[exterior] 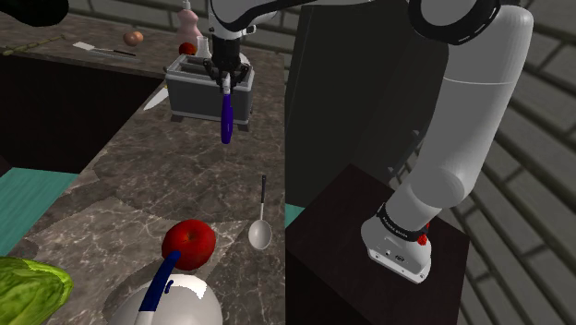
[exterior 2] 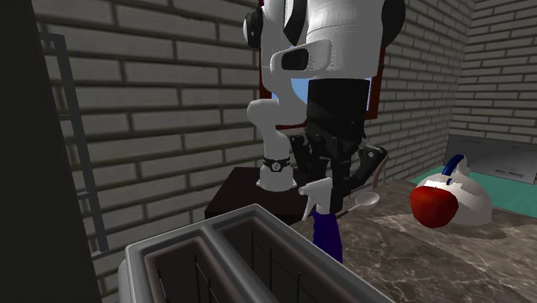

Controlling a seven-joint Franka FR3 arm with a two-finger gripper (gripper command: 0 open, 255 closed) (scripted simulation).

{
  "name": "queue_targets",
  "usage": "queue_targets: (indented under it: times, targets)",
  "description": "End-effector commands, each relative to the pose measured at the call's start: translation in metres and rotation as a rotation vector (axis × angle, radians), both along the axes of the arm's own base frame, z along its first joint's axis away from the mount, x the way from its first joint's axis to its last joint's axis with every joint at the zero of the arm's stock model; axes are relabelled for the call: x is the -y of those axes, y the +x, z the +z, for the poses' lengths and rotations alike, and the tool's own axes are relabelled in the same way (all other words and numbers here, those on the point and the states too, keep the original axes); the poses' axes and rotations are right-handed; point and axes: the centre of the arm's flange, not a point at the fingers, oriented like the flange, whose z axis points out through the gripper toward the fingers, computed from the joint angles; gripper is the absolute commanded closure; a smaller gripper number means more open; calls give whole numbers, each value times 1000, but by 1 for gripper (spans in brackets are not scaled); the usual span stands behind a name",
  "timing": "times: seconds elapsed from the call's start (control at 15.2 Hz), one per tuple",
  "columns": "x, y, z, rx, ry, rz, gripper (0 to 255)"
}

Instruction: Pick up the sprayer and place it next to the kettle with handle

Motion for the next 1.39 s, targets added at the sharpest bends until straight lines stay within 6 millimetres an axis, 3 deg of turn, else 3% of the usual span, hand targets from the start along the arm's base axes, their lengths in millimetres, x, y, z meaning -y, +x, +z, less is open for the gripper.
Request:
queue_targets:
  times: [0.0,0.26,1.32]
  targets:
    - [0,0,0,0,0,0,255]
    - [0,0,0,0,0,0,255]
    - [0,0,84,0,0,0,255]
